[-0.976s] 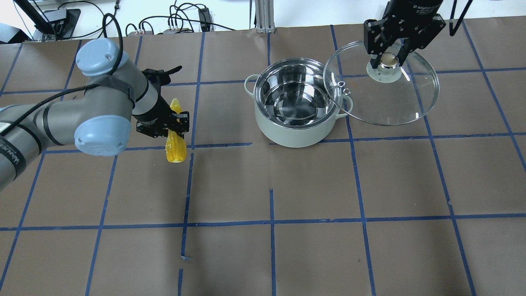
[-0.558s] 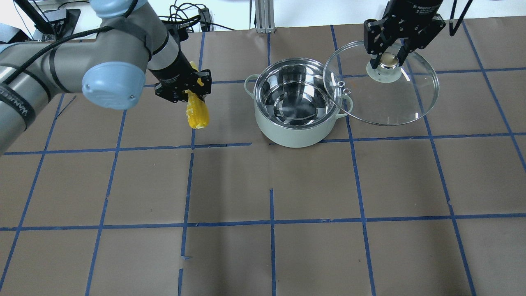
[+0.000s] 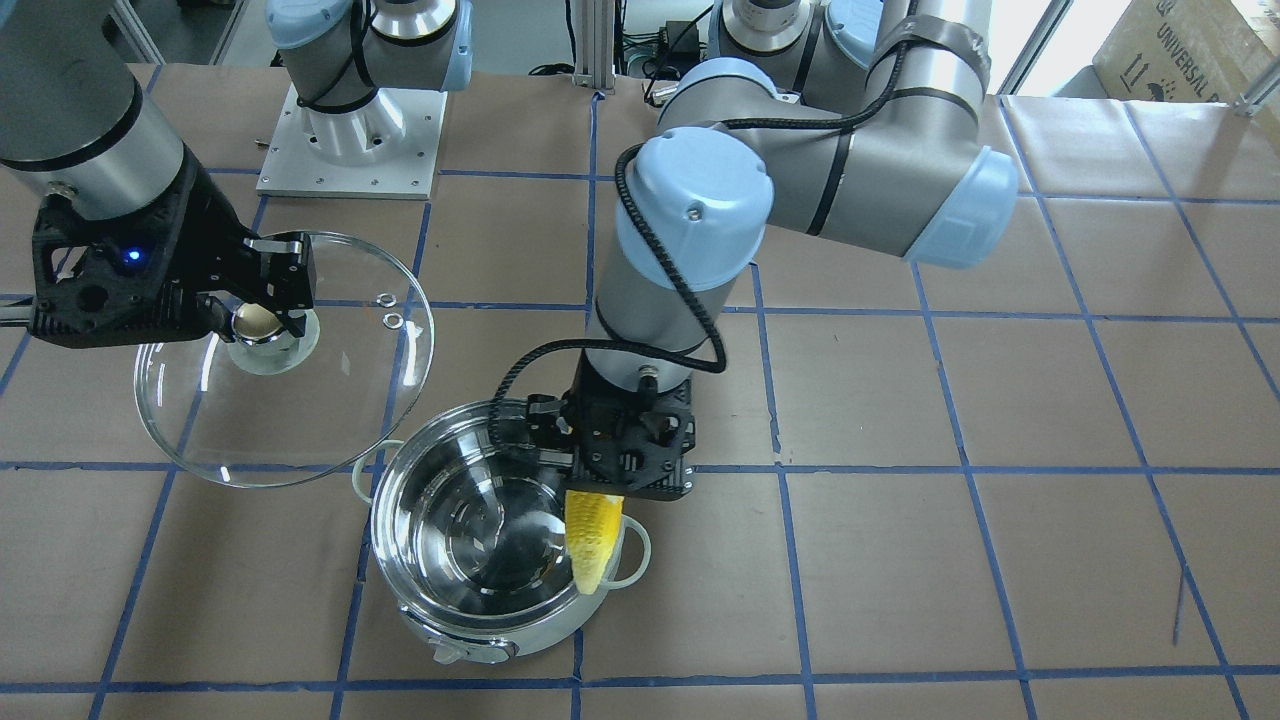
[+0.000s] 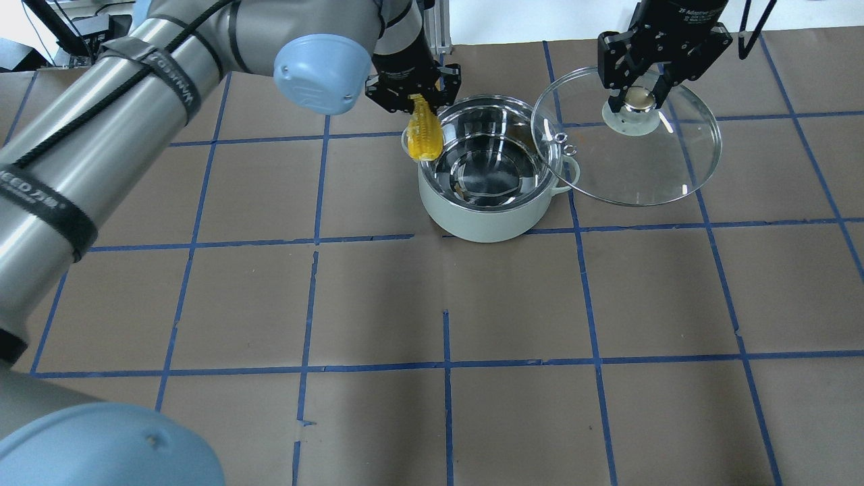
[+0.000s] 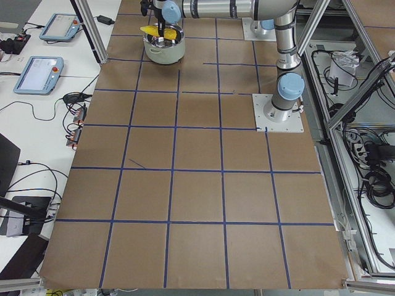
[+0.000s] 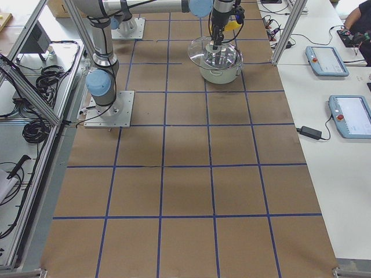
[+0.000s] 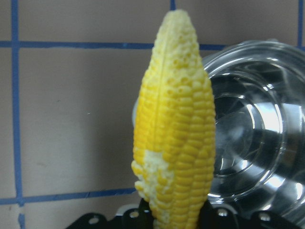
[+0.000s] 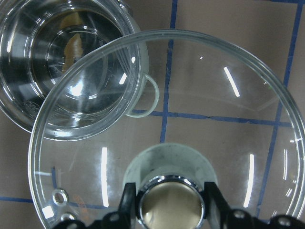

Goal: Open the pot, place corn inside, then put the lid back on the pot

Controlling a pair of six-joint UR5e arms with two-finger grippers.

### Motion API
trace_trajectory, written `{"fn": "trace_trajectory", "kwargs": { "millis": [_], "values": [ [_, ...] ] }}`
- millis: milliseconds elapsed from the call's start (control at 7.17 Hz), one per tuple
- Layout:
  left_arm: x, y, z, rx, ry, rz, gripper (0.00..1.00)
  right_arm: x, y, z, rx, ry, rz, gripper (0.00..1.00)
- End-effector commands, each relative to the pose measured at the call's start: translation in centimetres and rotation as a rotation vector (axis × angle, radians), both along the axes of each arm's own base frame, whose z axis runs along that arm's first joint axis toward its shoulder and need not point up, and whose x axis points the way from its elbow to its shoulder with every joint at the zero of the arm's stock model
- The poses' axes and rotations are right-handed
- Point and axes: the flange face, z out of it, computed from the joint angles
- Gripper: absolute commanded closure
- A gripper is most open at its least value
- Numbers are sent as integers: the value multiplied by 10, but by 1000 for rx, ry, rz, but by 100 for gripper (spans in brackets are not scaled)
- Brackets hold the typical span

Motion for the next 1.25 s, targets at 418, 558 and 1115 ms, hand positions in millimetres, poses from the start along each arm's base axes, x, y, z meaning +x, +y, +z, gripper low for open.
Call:
{"fn": "trace_trajectory", "kwargs": {
  "millis": [418,558,1115],
  "values": [
    [-65,-15,-80,87,6,-72,77,-10,-1,0,2,17,-12,67],
    [-66,-16,-88,106,25,-73,76,-10,-1,0,2,17,-12,67],
    [-64,-18,-104,130,10,-70,60,-10,-1,0,2,17,-12,67]
  ]
}}
